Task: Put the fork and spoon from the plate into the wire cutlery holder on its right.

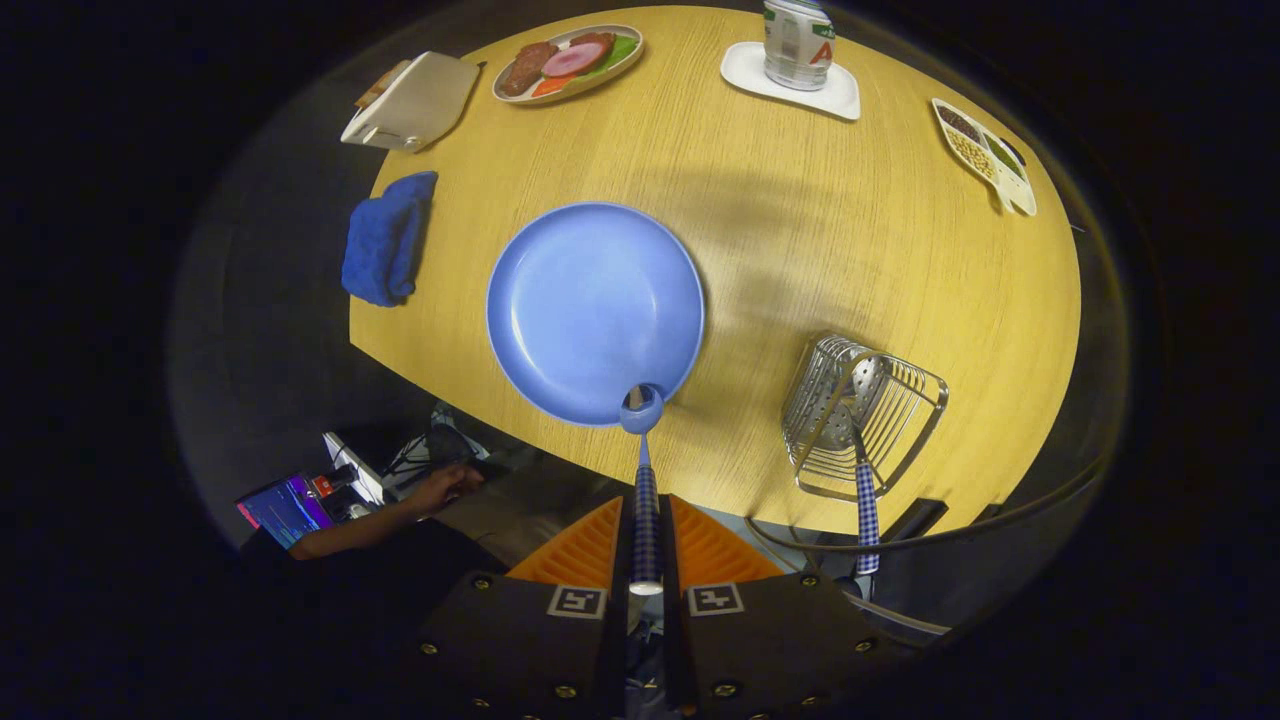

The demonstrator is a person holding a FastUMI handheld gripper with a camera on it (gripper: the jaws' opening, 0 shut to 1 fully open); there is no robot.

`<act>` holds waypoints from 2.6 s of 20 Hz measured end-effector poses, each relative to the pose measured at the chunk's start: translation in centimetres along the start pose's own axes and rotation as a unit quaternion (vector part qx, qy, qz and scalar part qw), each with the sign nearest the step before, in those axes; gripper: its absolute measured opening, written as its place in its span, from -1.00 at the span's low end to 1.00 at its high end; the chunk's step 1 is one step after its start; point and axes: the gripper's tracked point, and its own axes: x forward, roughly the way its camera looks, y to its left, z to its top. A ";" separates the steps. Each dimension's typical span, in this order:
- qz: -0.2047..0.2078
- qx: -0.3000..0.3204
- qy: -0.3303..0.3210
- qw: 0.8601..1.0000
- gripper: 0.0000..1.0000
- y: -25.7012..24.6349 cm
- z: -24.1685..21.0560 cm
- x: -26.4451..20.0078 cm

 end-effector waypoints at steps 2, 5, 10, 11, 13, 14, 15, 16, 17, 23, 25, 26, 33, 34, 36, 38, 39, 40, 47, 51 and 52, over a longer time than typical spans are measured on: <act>0.006 0.000 0.002 1.000 -0.69 -0.1 -0.2 -0.7; 0.012 0.001 0.000 1.000 -0.69 -0.7 -1.0 -2.7; 0.017 0.016 -0.027 0.999 -0.69 -2.8 -2.3 -8.3; 0.018 0.022 -0.035 0.999 -0.69 -3.5 -2.5 -9.4; 0.010 0.035 -0.052 0.998 -0.69 -5.1 -2.5 -11.3; 0.010 0.038 -0.058 0.998 -0.69 -5.8 -2.5 -12.0; 0.010 0.043 -0.064 0.997 -0.69 -6.3 -2.6 -12.6; 0.010 0.048 -0.068 0.996 -0.69 -6.9 -2.9 -13.3; 0.009 0.052 -0.070 0.996 -0.69 -7.6 -3.0 -13.5; 0.002 0.070 -0.071 0.995 -0.69 -10.6 -3.0 -13.3; 0.002 0.074 -0.071 0.995 -0.69 -11.3 -2.6 -12.8; 0.000 0.076 -0.072 0.994 -0.69 -11.7 -2.4 -12.4; -0.011 0.090 -0.073 0.993 -0.69 -13.0 -0.2 -8.4; -0.019 0.088 -0.074 0.993 -0.69 -13.3 0.0 -8.0; -0.033 0.084 -0.076 0.993 -0.69 -13.6 0.3 -7.2; -0.031 0.088 -0.084 0.992 -0.69 -13.2 1.0 -6.6; -0.029 0.090 -0.087 0.992 -0.69 -13.0 1.0 -6.3; -0.031 0.090 -0.086 0.992 -0.67 -13.1 1.1 -6.3; -0.042 0.116 -0.128 0.984 1.00 -13.7 0.6 -6.7; -0.017 0.139 -0.186 0.973 1.00 -11.3 -0.5 -7.3; -0.010 0.143 -0.204 0.968 1.00 -10.4 -0.8 -7.4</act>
